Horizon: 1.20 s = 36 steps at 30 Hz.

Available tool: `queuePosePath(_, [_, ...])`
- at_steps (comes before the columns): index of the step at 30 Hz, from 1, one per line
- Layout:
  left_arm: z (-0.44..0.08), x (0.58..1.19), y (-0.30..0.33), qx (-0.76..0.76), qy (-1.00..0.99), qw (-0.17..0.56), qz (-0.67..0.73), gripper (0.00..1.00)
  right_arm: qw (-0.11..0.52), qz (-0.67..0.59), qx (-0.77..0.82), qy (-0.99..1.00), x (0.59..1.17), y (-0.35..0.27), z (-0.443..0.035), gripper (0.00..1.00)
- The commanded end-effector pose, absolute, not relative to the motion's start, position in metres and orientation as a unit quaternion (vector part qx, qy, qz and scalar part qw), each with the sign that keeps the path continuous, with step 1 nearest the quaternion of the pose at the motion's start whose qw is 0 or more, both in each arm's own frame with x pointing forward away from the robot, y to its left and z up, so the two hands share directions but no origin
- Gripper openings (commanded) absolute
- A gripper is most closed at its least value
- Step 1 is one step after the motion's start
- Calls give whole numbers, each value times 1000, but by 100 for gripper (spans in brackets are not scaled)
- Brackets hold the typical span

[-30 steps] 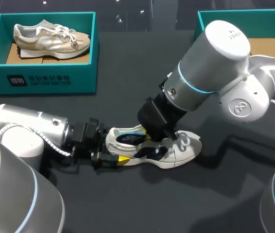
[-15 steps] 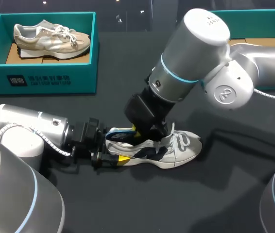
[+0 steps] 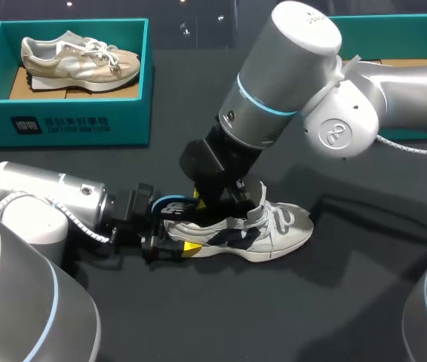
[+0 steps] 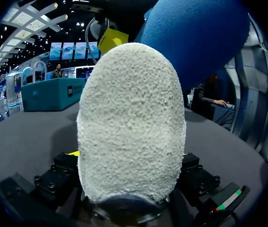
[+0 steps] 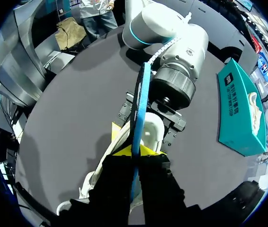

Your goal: Take the shoe out of the shoebox, open the shoe tongue, remove and reinsert the insole, then place the shoe into the shoebox

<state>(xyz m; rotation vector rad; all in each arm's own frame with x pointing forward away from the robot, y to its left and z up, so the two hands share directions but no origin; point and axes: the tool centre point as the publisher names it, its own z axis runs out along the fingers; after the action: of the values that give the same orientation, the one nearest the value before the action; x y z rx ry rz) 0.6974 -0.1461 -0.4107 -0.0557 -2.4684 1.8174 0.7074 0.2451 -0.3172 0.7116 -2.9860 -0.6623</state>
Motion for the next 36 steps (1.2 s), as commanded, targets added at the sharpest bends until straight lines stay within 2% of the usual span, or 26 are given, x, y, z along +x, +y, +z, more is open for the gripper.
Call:
queuePosePath(1, [-411,698,-147,-19,-805,39,592,0,34,-204,194,-959,713,255,-319,1])
queuePosePath(2, [-411,698,-147,-19,-805,39,592,0,41,-205,186,-960,712,255,-319,6])
queuePosePath(4, [-411,698,-147,-19,-805,39,592,0,50,-206,174,-962,712,255,-319,22])
queuePosePath(10, [-411,698,-147,-19,-805,39,592,0,61,-224,140,-963,711,250,-323,35])
queuePosePath(18, [-411,698,-147,-19,-805,39,592,0,82,-259,113,-956,709,244,-326,31])
queuePosePath(36, [-411,698,-147,-19,-805,39,592,0,134,-304,56,-941,705,247,-324,38])
